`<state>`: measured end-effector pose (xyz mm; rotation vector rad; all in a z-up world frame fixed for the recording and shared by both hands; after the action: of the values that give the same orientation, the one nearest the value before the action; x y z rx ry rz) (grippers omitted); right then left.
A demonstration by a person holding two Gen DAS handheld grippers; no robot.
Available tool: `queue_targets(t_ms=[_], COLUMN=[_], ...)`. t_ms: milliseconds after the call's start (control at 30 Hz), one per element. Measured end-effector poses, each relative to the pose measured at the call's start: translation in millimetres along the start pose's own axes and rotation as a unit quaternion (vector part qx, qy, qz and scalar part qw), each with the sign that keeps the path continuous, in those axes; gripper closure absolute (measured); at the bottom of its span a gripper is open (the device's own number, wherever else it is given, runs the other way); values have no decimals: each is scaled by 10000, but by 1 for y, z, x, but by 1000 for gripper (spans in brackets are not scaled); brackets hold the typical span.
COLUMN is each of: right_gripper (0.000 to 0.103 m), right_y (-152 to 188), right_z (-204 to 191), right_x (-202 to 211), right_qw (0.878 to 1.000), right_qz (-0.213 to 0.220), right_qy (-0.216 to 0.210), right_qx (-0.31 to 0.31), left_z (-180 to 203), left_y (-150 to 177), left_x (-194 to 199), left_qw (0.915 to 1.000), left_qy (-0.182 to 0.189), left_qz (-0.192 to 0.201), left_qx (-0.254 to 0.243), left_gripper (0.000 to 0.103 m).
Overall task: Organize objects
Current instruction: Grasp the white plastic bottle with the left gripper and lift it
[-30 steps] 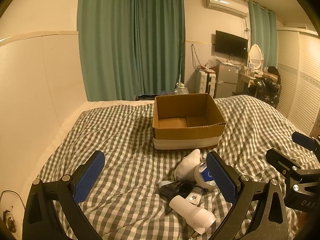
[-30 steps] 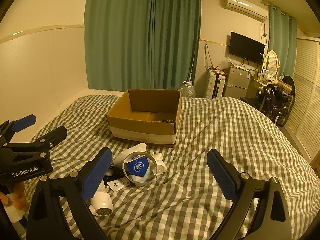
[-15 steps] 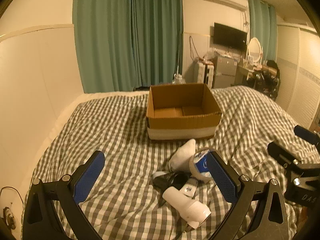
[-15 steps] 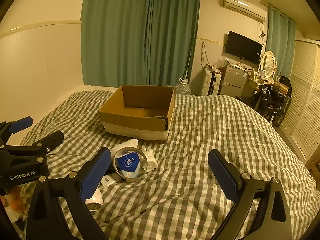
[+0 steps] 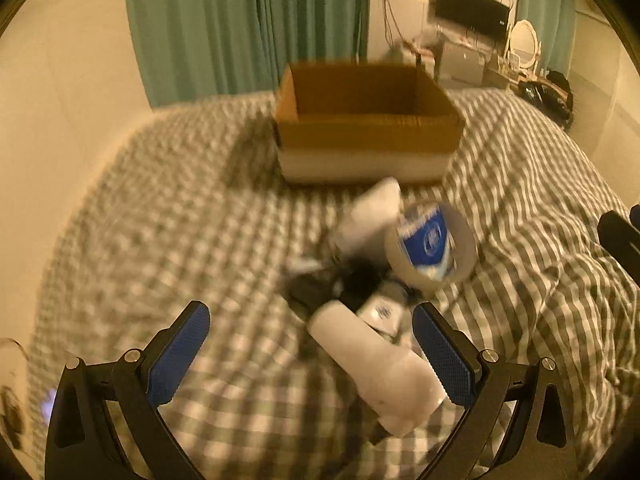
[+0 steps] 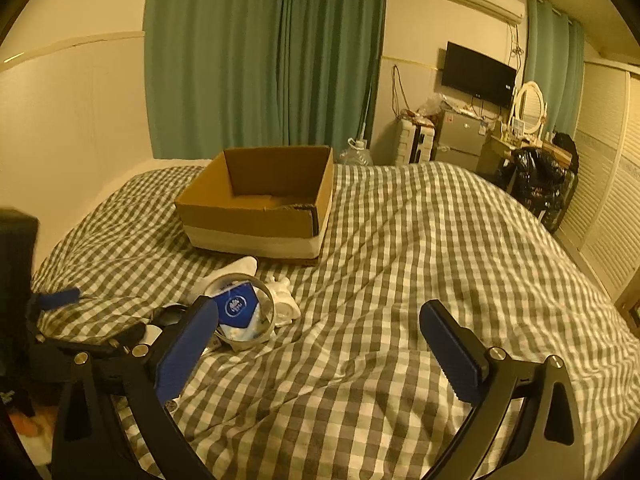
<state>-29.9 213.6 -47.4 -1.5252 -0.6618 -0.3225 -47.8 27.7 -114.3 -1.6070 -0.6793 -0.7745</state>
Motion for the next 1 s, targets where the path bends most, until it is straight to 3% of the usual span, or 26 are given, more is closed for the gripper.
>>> queue_targets(t_ms=[200,367,467,533,567,767,900,1000], right_gripper=[2,2,2,2,2,2,2,2], right_y=[12,21,23,24,25,26,24,21], right_z=[-1,-2,-4,-5,-5,-10,-16,-29], right_x=[-29,-45,-49,-50,-51,-53,-54,-61], right_qw=[9996,9988,9986,9985,9984,9977,9961,9933], right_qz=[-252,-485,-523,-541,-553,-663,-753,-919], right_qy=[72,90,108,108,104,-134,-448,-677], right_qx=[-54,-22,12,29,37,99,56,161], left_z=[13,29,40,43,43,24,0,-9], left_y=[4,10,12,14,13,4,-17,-31], left_x=[-27,-42,-42,-39,-37,-10,12,15], left_qw=[9980,9964,9950,9946,9944,9975,9982,9970], left_qy=[486,466,638,678,712,555,175,-135], left_qz=[-401,-665,-632,-567,-530,-114,343,465], left_qx=[83,-229,-441,-548,-568,-427,-461,-610], left_gripper=[0,3,28,56,59,59,59,59])
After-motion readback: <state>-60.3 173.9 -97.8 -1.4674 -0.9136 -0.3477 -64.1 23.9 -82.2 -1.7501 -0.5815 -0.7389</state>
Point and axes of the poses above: each gripper's, at about its wrist camera, not at the fingertips, and x roughly against the way its jaws point, z to its right, y to its underside, the point moved 2 cm from there along -x, roughly the way its jaws point, and after that the axes turned 12 degrees about -x, right-handed, at the moved point
